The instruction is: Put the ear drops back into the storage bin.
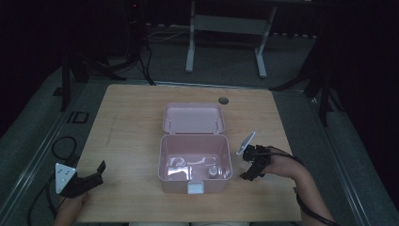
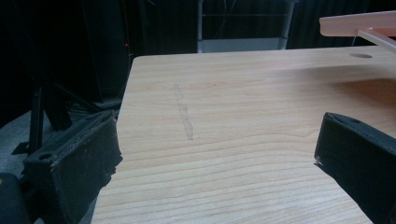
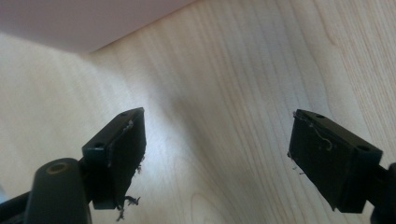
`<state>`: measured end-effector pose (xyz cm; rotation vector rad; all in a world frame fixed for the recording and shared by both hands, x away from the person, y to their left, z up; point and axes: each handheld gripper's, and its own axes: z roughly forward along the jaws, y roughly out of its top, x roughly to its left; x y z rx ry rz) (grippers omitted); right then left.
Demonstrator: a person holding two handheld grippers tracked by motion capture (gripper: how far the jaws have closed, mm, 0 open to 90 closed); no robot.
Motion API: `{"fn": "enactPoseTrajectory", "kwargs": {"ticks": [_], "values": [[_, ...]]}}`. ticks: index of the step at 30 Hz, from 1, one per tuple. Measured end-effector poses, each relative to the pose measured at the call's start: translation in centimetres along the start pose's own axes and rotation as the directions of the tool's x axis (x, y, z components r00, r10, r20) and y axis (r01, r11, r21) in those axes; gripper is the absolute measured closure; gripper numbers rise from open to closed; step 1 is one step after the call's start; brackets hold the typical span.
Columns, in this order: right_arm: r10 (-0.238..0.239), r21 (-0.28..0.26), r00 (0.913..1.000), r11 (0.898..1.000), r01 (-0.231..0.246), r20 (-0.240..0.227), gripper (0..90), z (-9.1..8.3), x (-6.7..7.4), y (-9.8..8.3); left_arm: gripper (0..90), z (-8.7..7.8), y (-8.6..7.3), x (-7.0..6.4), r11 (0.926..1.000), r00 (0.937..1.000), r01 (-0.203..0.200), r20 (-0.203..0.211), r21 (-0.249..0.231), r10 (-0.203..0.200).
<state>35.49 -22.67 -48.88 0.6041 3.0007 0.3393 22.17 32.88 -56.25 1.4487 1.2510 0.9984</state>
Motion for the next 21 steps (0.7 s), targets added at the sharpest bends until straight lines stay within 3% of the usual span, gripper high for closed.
{"fn": "enactPoseTrajectory", "kwargs": {"ticks": [2, 7, 11, 14, 19, 21], "values": [[0.049, -0.022, 0.9988, 0.999, -0.049, 0.008, 18.3, 0.5, -0.3, -0.2, 0.4, 0.0, 0.0, 0.0, 1.0, 1.0, -0.001, 0.0, 0.001, 0.001], [0.114, -0.06, 0.9905, 0.992, -0.11, 0.077, 13.7, 1.4, -0.8, -0.8, 0.4, 0.0, 0.0, 0.0, 1.0, 1.0, -0.001, 0.0, 0.0, 0.001], [0.204, -0.125, 0.9718, 0.974, -0.189, 0.118, 13.8, 2.0, -1.2, -1.4, 0.4, 0.0, 0.0, 0.0, 1.0, 1.0, -0.001, -0.001, 0.0, 0.001], [0.232, -0.131, 0.9608, 0.968, -0.213, 0.152, 13.7, 2.6, -1.1, -1.9, 0.4, 0.0, 0.0, 0.0, 1.0, 1.0, -0.001, 0.0, 0.0, 0.001], [0.295, -0.177, 0.9343, 0.949, -0.262, 0.199, 13.1, 3.6, -1.1, -2.7, 0.4, 0.0, 0.0, 0.0, 1.0, 1.0, -0.002, -0.001, 0.001, 0.002], [0.34, -0.216, 0.9175, 0.931, -0.296, 0.207, 13.1, 3.7, -1.1, -3.1, 0.4, 0.0, 0.0, 0.0, 1.0, 1.0, -0.001, -0.001, 0.001, 0.001]]}}
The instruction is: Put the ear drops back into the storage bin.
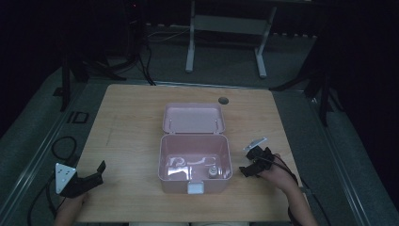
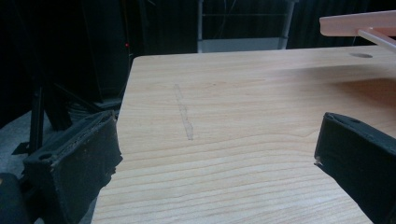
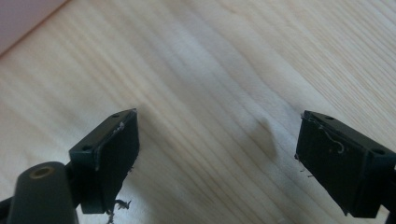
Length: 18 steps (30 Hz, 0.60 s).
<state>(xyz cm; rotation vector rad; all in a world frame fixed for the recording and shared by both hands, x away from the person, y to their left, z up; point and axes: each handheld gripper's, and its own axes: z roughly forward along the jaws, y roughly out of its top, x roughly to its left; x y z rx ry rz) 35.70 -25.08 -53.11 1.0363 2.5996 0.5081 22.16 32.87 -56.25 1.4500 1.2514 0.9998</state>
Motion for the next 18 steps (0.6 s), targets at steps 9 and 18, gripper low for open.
{"fn": "enactPoseTrajectory", "kwargs": {"ticks": [9, 18], "values": [[0.201, -0.197, 0.9784, 0.962, -0.189, 0.047, 13.1, -0.8, -0.7, -1.2, 0.4, 0.0, 0.0, 0.0, 1.0, 1.0, -0.001, 0.0, 0.0, 0.001], [0.374, -0.296, 0.9085, 0.903, -0.311, 0.187, 13.1, -0.7, -0.9, -2.3, 0.4, 0.0, 0.0, 0.0, 1.0, 1.0, -0.001, 0.0, -0.001, 0.001]]}}
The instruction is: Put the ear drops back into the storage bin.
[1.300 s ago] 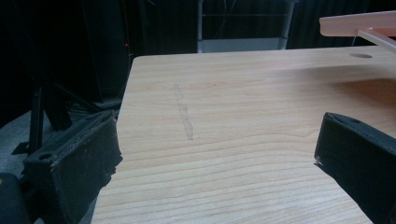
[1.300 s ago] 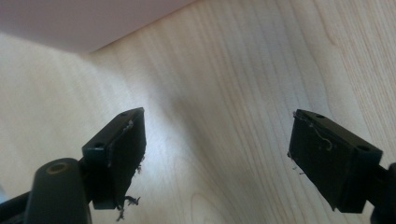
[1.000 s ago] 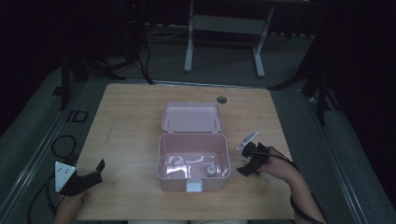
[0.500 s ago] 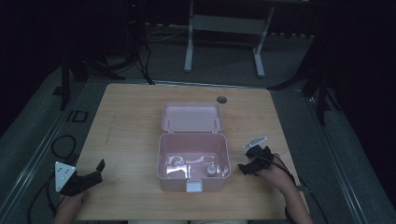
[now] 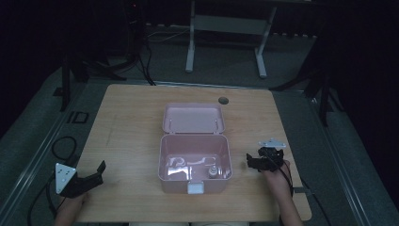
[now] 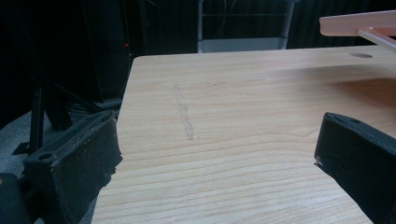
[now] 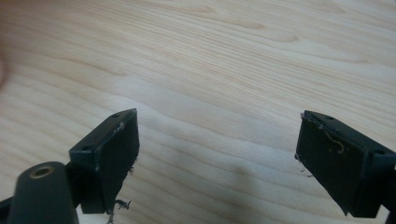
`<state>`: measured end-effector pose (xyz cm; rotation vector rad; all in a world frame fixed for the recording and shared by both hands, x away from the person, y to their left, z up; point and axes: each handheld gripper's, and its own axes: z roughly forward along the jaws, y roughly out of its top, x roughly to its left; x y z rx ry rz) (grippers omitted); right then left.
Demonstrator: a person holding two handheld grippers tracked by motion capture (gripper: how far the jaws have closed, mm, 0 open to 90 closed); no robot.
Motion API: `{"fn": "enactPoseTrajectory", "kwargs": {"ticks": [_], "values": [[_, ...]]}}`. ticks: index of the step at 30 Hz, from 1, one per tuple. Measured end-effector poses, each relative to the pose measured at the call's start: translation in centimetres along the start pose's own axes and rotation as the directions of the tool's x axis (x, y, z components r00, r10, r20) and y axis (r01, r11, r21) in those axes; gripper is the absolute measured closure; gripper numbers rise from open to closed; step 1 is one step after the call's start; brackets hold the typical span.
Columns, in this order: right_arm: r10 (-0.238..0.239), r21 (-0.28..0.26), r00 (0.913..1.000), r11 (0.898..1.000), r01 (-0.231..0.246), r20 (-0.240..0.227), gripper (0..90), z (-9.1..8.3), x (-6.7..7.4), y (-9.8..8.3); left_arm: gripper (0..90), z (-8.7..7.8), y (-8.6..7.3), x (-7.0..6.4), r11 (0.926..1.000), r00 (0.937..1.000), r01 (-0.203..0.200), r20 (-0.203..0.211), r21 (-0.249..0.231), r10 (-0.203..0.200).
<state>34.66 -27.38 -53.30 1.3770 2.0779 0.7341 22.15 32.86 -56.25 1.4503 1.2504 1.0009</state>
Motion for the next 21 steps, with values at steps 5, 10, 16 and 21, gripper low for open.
{"fn": "enactPoseTrajectory", "kwargs": {"ticks": [5, 10, 16, 21], "values": [[0.052, -0.059, 0.9974, 0.997, -0.049, 0.05, 13.1, 0.0, 0.3, -0.7, 0.4, 0.0, 0.0, 0.0, 1.0, 1.0, 0.0, -0.001, 0.001, 0.0], [0.098, -0.135, 0.9912, 0.987, -0.085, 0.089, 12.4, -0.2, 0.2, -0.9, 0.4, 0.0, 0.0, 0.0, 1.0, 1.0, 0.0, -0.001, -0.001, 0.0], [0.152, -0.201, 0.9847, 0.971, -0.132, 0.086, 12.5, -0.2, -0.3, -1.5, 0.4, 0.0, 0.0, 0.0, 1.0, 1.0, -0.001, 0.0, 0.0, 0.001], [0.141, -0.212, 0.9842, 0.97, -0.116, 0.107, 12.4, -0.1, -0.1, -1.9, 0.4, 0.0, 0.0, 0.0, 1.0, 1.0, -0.001, 0.0, -0.001, 0.001]]}}
